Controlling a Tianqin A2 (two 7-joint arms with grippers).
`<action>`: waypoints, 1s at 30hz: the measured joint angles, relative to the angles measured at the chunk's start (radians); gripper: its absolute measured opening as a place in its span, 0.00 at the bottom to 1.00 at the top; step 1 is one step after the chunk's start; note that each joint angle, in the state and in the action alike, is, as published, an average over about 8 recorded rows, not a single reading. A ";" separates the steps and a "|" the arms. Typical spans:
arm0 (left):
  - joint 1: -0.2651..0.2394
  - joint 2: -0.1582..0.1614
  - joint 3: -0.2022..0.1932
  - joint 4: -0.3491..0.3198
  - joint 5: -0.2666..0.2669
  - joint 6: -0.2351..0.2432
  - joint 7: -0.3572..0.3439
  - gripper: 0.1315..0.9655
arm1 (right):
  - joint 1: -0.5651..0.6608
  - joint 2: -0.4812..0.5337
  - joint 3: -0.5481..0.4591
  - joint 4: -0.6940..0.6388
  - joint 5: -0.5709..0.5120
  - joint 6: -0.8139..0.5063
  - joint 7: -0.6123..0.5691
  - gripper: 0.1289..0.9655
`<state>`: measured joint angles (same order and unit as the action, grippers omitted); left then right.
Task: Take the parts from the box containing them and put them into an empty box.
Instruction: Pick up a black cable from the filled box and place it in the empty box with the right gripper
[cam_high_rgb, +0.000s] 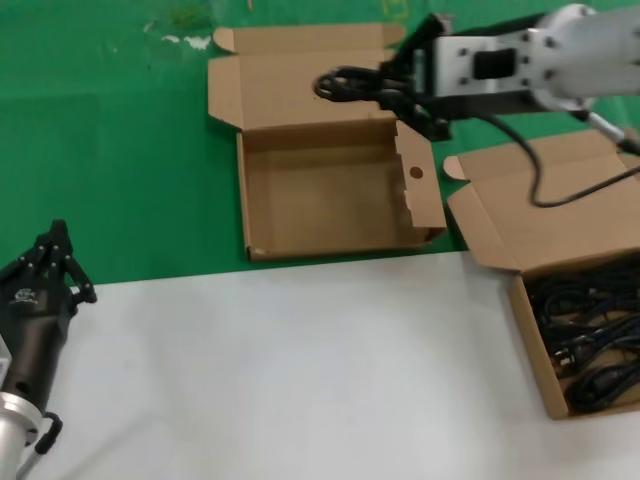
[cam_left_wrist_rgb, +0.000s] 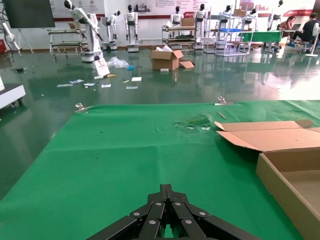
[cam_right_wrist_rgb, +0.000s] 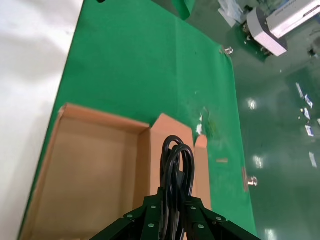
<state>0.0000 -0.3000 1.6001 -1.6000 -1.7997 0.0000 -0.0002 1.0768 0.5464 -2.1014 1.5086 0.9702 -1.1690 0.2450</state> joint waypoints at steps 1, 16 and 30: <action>0.000 0.000 0.000 0.000 0.000 0.000 0.000 0.01 | 0.003 -0.023 -0.011 -0.022 -0.010 0.016 -0.009 0.07; 0.000 0.000 0.000 0.000 0.000 0.000 0.000 0.01 | -0.006 -0.248 -0.105 -0.354 -0.076 0.213 -0.153 0.07; 0.000 0.000 0.000 0.000 0.000 0.000 0.000 0.01 | -0.066 -0.294 -0.100 -0.446 -0.066 0.321 -0.201 0.09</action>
<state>0.0000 -0.3000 1.6001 -1.6000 -1.7997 0.0000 -0.0002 1.0108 0.2522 -2.2018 1.0622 0.9038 -0.8481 0.0442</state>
